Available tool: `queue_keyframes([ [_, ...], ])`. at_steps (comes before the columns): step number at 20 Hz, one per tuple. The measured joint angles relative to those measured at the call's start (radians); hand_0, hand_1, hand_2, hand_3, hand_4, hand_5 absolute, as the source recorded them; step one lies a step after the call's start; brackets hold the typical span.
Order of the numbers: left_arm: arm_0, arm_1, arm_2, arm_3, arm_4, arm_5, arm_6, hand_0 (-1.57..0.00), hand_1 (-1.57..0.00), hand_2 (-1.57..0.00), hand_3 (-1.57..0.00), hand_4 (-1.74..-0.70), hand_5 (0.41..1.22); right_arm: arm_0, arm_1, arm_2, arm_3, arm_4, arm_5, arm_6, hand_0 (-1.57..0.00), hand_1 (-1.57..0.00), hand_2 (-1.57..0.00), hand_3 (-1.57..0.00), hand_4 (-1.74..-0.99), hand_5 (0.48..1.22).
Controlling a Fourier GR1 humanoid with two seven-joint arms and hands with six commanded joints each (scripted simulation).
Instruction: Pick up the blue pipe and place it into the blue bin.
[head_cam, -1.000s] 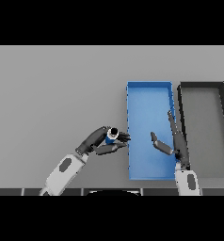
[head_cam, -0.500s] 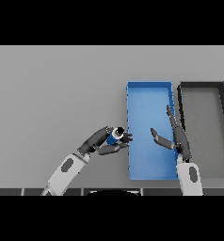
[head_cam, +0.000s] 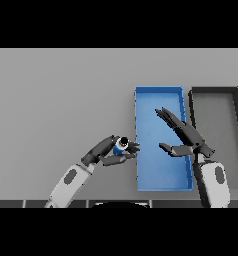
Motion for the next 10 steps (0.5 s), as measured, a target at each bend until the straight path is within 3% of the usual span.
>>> queue_keyframes([
  [2,0.018,0.004,-0.001,-0.015,-0.008,-0.006,-0.008,-1.57,-1.57,-1.57,-1.57,-1.47,1.221,-0.040,-0.032,0.023,-0.033,-0.048,0.041,0.043,0.00,-0.01,-0.10,0.00,-1.261,0.560],
  [4,0.000,-0.008,0.012,0.001,-0.025,0.000,0.013,-1.57,-1.57,-1.57,-1.57,-1.47,1.221,-0.078,-0.042,0.059,-0.071,-0.031,0.057,0.072,0.00,0.00,-0.08,0.00,-1.281,0.558],
  [7,0.008,-0.011,0.014,-0.004,-0.037,-0.012,0.014,-1.57,-1.57,-1.57,-1.57,-1.47,1.221,-0.154,-0.032,0.119,-0.096,-0.024,0.081,0.116,0.00,0.00,-0.04,0.00,-1.298,0.559],
  [8,0.012,-0.015,0.017,-0.001,-0.040,-0.014,0.003,-1.57,-1.57,-1.57,-1.57,-1.47,1.221,-0.167,-0.032,0.129,-0.103,-0.016,0.094,0.106,0.00,0.00,-0.04,0.00,-1.302,0.559],
  [10,0.005,-0.029,0.018,0.010,-0.046,-0.026,0.002,-1.57,-1.57,-1.57,-1.57,-1.47,1.221,-0.213,-0.021,0.159,-0.103,-0.044,0.100,0.157,0.00,0.00,-0.04,0.00,-1.294,0.560],
])
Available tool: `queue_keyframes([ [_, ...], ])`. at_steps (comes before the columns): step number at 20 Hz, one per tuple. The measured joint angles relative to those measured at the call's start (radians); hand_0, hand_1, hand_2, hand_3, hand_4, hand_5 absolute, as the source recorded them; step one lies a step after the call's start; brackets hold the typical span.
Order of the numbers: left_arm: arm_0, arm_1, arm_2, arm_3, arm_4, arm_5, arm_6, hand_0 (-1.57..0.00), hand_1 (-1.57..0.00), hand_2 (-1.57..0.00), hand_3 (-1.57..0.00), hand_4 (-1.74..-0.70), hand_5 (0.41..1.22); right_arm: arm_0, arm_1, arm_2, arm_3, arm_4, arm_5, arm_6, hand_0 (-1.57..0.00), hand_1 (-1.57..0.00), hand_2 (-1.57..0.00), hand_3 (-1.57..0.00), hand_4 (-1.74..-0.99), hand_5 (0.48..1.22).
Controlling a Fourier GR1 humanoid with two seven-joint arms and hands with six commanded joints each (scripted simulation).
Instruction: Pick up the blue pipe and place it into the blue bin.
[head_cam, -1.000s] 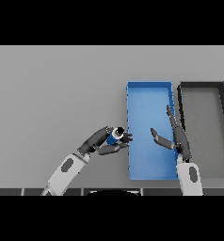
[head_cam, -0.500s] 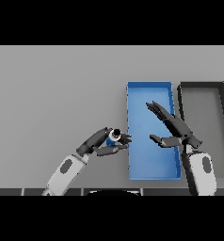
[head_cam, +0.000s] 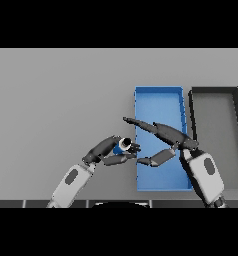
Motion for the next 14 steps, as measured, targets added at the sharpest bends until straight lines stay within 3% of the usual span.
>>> queue_keyframes([
  [2,-0.004,-0.005,0.012,0.011,-0.004,-0.009,-0.017,-1.57,-1.57,-1.57,-1.57,-1.46,1.221,-0.043,0.017,0.029,0.022,-0.018,0.019,0.038,0.00,0.00,-0.05,0.00,-1.268,0.555],
  [3,-0.009,-0.005,0.020,0.014,-0.005,-0.014,-0.027,-1.57,-1.57,-1.57,-1.57,-1.46,1.221,-0.055,0.031,0.047,0.012,-0.008,0.025,0.030,0.00,0.00,-0.05,0.00,-1.253,0.554],
  [7,-0.015,-0.011,0.049,0.029,0.027,-0.059,0.004,-1.57,-1.57,-1.57,-1.57,-1.47,1.221,-0.139,0.061,0.084,0.033,0.014,0.028,0.072,-0.01,-0.02,-0.07,0.00,-1.209,0.534],
  [11,-0.006,-0.028,0.046,0.023,-0.015,-0.052,0.020,-1.57,-1.57,-1.57,-1.57,-1.47,1.221,-0.215,0.105,0.107,0.098,0.027,0.040,0.106,-0.03,-0.06,-0.11,-0.01,-1.192,0.507],
  [12,-0.005,-0.029,0.047,0.016,-0.022,-0.053,0.014,-1.57,-1.57,-1.57,-1.57,-1.47,1.221,-0.231,0.112,0.114,0.103,0.019,0.043,0.118,-0.07,-0.11,-0.17,-0.04,-1.204,0.497],
  [14,-0.007,-0.032,0.056,0.026,-0.038,-0.054,0.030,-1.57,-1.57,-1.57,-1.57,-1.52,1.221,-0.259,0.130,0.127,0.133,0.045,0.054,0.124,-0.32,-0.36,-0.38,-0.24,-1.278,0.485],
])
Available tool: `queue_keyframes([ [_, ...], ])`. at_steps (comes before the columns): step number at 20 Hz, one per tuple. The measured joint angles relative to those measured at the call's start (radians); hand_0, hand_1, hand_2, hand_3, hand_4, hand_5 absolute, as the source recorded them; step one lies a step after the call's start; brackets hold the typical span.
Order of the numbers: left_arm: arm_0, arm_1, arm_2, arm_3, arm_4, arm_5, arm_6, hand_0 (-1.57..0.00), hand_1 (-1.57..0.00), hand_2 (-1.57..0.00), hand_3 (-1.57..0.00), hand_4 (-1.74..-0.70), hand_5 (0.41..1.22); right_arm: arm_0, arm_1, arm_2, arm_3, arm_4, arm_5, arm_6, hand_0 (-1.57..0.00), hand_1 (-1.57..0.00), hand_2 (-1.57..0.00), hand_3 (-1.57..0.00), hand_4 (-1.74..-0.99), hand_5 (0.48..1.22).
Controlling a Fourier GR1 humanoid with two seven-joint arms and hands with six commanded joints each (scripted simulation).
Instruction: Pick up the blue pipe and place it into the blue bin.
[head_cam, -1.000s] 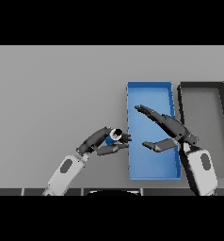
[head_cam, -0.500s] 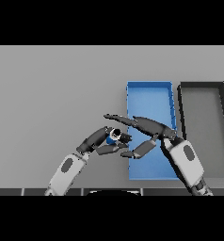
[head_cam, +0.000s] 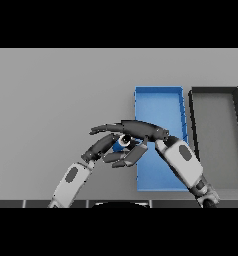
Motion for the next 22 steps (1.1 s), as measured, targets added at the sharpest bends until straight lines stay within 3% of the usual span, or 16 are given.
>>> queue_keyframes([
  [1,0.000,-0.001,0.009,-0.008,0.021,-0.015,-0.009,-1.57,-1.57,-1.57,-1.57,-1.56,1.221,-0.011,0.005,0.001,0.006,-0.005,0.006,-0.004,-0.51,-0.53,-0.54,-0.40,-1.331,0.489],
  [2,0.003,-0.003,0.007,-0.009,0.021,-0.018,0.034,-1.57,-1.57,-1.57,-1.57,-1.59,1.221,-0.021,0.012,0.001,0.017,-0.005,0.009,-0.007,-0.70,-0.70,-0.74,-0.60,-1.406,0.500],
  [4,0.013,0.001,-0.004,-0.019,-0.005,-0.016,0.054,-1.57,-1.57,-1.57,-1.57,-1.64,1.221,-0.013,0.033,0.015,0.022,0.009,0.008,-0.017,-1.01,-1.02,-1.04,-0.87,-1.514,0.550],
  [6,0.005,-0.005,0.013,-0.004,0.003,-0.026,0.041,-1.57,-1.57,-1.57,-1.52,-1.68,1.221,0.001,0.037,0.027,0.010,-0.021,0.008,0.000,-1.22,-1.22,-1.23,-1.02,-1.581,0.650],
  [7,0.026,-0.011,0.014,-0.020,0.027,-0.037,0.024,-1.57,-1.57,-1.57,-1.53,-1.69,1.221,-0.001,0.044,0.024,0.014,-0.037,-0.003,0.002,-1.29,-1.29,-1.30,-1.10,-1.606,0.765],
  [9,0.029,-0.029,0.019,-0.017,0.038,-0.047,0.000,-1.57,-1.57,-1.57,-1.49,-1.71,1.221,-0.001,0.045,0.027,0.020,-0.048,-0.005,-0.031,-1.39,-1.39,-1.40,-1.25,-1.648,0.929],
  [12,0.023,-0.041,0.033,-0.013,0.031,-0.059,0.009,-1.57,-1.57,-1.57,-1.44,-1.72,1.221,0.002,0.035,0.046,0.019,-0.023,-0.016,-0.082,-1.48,-1.48,-1.48,-1.40,-1.692,1.071],
  [15,0.034,-0.041,0.037,-0.031,0.016,-0.067,0.027,-1.57,-1.57,-1.57,-1.43,-1.73,1.221,0.011,0.034,0.062,0.012,-0.013,-0.024,-0.114,-1.52,-1.52,-1.53,-1.48,-1.716,1.144],
  [19,0.029,-0.040,0.044,-0.031,-0.007,-0.048,-0.002,-1.57,-1.57,-1.57,-1.45,-1.72,1.221,0.012,0.056,0.056,0.011,-0.011,-0.061,-0.093,-1.55,-1.55,-1.55,-1.54,-1.731,1.190],
  [20,0.030,-0.034,0.041,-0.035,-0.035,-0.031,-0.019,-1.46,-1.34,-1.29,-1.17,-1.60,1.221,0.024,0.059,0.060,0.004,0.001,-0.061,-0.112,-1.56,-1.56,-1.56,-1.54,-1.733,1.196],
  [21,0.031,-0.025,0.042,-0.041,-0.056,-0.026,-0.047,-1.17,-1.07,-1.03,-0.93,-1.47,1.221,0.023,0.053,0.055,-0.006,0.006,-0.065,-0.128,-1.56,-1.56,-1.56,-1.55,-1.734,1.201],
  [22,0.035,-0.011,0.046,-0.037,-0.052,-0.053,-0.058,-0.94,-0.86,-0.83,-0.75,-1.37,1.221,0.017,0.057,0.054,-0.001,0.012,-0.070,-0.110,-1.56,-1.56,-1.56,-1.55,-1.736,1.205],
])
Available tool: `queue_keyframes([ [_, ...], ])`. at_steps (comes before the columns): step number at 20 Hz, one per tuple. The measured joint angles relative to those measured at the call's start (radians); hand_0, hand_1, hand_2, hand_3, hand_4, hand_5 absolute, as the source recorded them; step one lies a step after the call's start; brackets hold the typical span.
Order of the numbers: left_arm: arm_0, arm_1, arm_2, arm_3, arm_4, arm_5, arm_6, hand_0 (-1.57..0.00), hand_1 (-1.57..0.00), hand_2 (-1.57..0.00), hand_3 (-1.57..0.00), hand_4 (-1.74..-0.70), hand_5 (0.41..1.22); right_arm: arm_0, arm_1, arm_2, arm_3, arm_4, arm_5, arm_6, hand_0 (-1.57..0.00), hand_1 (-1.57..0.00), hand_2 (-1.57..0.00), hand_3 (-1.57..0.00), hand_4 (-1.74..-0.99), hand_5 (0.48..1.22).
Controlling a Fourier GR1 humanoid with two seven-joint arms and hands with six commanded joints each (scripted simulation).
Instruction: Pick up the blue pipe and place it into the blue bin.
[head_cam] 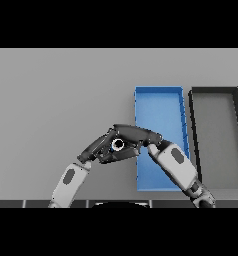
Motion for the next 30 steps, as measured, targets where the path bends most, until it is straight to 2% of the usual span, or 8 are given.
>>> queue_keyframes([
  [2,0.008,0.015,-0.005,-0.009,-0.011,-0.053,0.014,-0.60,-0.55,-0.53,-0.48,-1.21,1.221,0.011,0.005,0.011,-0.015,-0.013,-0.004,0.030,-1.56,-1.56,-1.56,-1.56,-1.738,1.211],
  [5,0.001,-0.001,-0.002,0.002,-0.053,-0.065,0.055,-0.31,-0.28,-0.27,-0.24,-1.05,0.938,0.027,0.008,-0.004,-0.030,0.006,0.002,0.069,-1.57,-1.57,-1.57,-1.56,-1.739,1.216],
  [8,-0.011,-0.005,0.022,0.005,-0.027,-0.058,0.112,-0.16,-0.14,-0.14,-0.12,-0.98,0.704,0.029,0.034,-0.008,-0.041,0.040,0.008,0.056,-1.57,-1.57,-1.57,-1.57,-1.740,1.218],
  [12,0.010,-0.011,0.020,-0.001,-0.011,-0.056,0.144,-0.06,-0.06,-0.06,-0.05,-0.96,0.538,0.046,0.062,-0.017,-0.029,0.042,0.026,0.074,-1.57,-1.57,-1.57,-1.57,-1.741,1.220],
  [16,0.019,-0.006,0.003,0.014,-0.047,-0.037,0.131,-0.03,-0.02,-0.02,-0.02,-0.92,0.482,0.047,0.091,-0.058,-0.044,-0.073,0.022,0.156,-1.57,-1.57,-1.57,-1.57,-1.741,1.221],
  [21,0.010,-0.006,0.002,0.026,-0.047,-0.037,0.136,-0.01,-0.01,-0.01,-0.01,-0.91,0.450,-0.120,0.089,-0.167,-0.063,-0.321,-0.091,0.330,-1.57,-1.57,-1.57,-1.57,-1.741,1.221],
  [25,0.010,0.005,0.010,0.020,-0.031,-0.052,0.168,0.00,0.00,0.00,0.00,-0.91,0.435,-0.317,0.019,-0.290,0.019,-0.484,-0.125,0.310,-1.57,-1.57,-1.57,-1.57,-1.741,1.221],
  [30,0.012,0.012,0.011,-0.003,-0.033,-0.050,0.182,0.00,0.00,0.00,0.00,-0.89,0.425,-0.493,-0.068,-0.435,0.205,-0.356,-0.237,0.238,-1.57,-1.57,-1.57,-1.57,-1.741,1.221],
])
